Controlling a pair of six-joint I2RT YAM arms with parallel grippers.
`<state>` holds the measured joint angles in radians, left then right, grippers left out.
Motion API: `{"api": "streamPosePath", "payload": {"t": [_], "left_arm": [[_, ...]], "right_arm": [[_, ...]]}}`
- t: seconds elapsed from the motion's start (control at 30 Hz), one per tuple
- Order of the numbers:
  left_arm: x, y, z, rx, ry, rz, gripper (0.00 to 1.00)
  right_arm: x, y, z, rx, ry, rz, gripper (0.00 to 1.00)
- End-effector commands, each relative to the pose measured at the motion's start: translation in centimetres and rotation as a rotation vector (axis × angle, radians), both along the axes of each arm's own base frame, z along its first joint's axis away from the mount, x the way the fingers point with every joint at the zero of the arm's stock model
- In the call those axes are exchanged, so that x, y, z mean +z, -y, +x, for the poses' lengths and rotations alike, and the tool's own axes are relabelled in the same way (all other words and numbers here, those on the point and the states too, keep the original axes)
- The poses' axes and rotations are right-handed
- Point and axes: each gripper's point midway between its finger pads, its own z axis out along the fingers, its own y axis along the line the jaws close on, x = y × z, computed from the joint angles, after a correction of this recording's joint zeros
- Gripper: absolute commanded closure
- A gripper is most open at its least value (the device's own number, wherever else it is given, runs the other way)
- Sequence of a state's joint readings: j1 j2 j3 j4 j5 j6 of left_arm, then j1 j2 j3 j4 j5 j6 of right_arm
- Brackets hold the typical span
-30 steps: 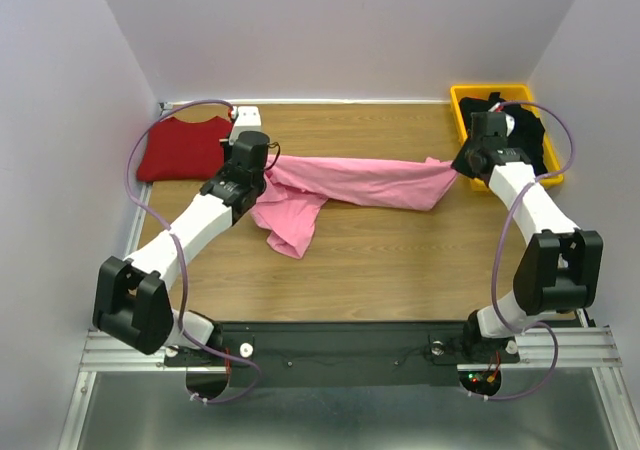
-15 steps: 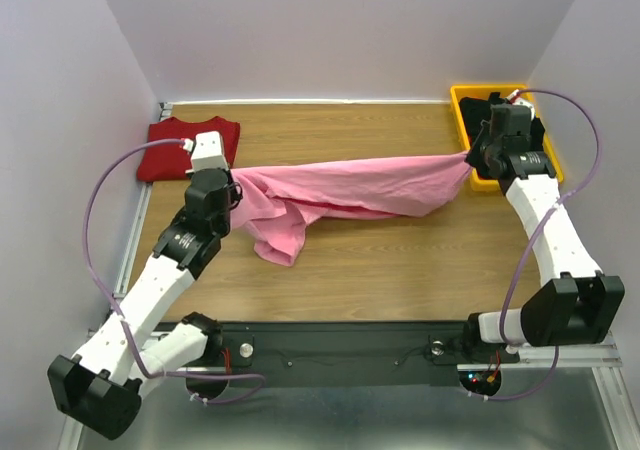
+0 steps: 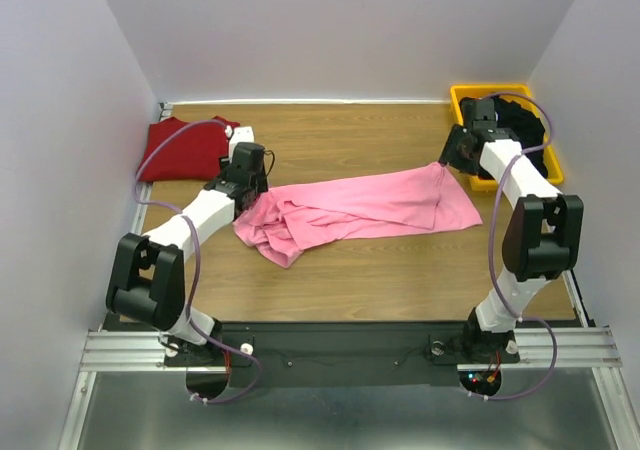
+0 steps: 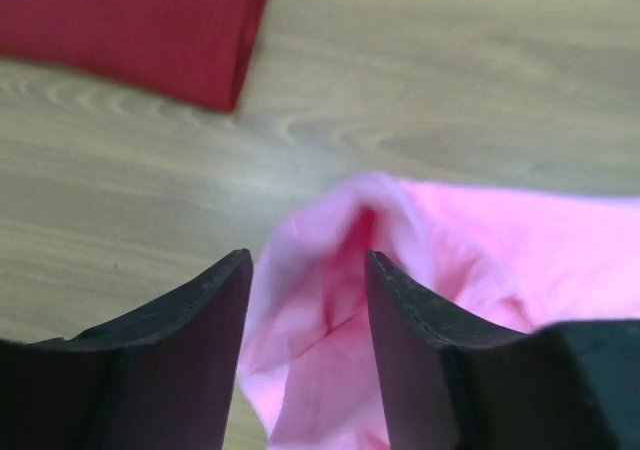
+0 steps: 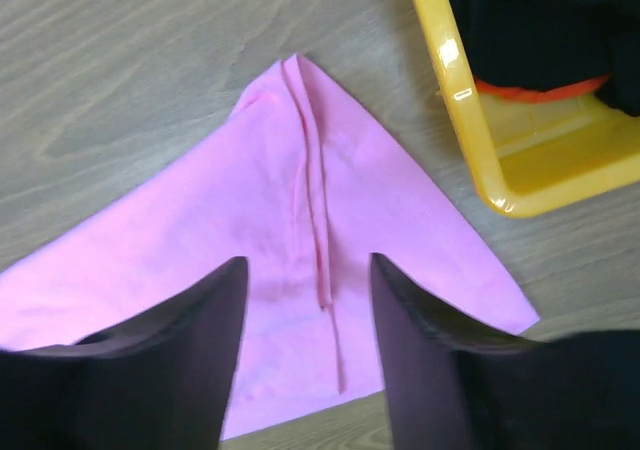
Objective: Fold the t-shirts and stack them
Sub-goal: Flatten the tshirt out
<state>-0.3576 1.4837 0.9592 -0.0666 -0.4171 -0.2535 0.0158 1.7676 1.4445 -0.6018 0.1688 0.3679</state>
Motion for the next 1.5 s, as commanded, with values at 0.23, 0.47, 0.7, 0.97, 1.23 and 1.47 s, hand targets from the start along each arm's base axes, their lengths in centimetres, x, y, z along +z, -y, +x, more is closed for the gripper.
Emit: {"api": "streamPosePath", "payload": {"t": [0.23, 0.47, 0.7, 0.97, 1.23, 1.47], "left_arm": [[3.8, -0.7, -3.7, 0.056, 0.102, -0.149, 0.27], [0.8, -4.1, -3.1, 0.151, 0.051, -0.146, 0.28], [-2.5, -5.6, -1.7, 0.14, -0.02, -0.252, 0.28], [-3.6, -3.0, -1.3, -0.026, -0.032, -0.349, 0.28], [-5.0, -4.1, -1.0, -0.001, -0.059, -0.279, 0.25], [-5.6, -3.0, -1.4, -0.04, -0.091, -0.323, 0.31]], "right_arm": [[4.8, -2.5, -4.5, 0.101, 0.121, 0.124, 0.24], [2.8, -3.9, -6.7, 0.142, 0.085, 0.193, 0.24], [2.2, -4.7, -7.4, 0.16, 0.078, 0.237, 0.24], [1.6, -4.9, -8.1, 0.165, 0.067, 0.246, 0.24], [1.1, -5.3, -8.1, 0.175, 0.061, 0.27, 0.24], [1.1, -5.5, -8.1, 0.184, 0.061, 0.274, 0.24]]}}
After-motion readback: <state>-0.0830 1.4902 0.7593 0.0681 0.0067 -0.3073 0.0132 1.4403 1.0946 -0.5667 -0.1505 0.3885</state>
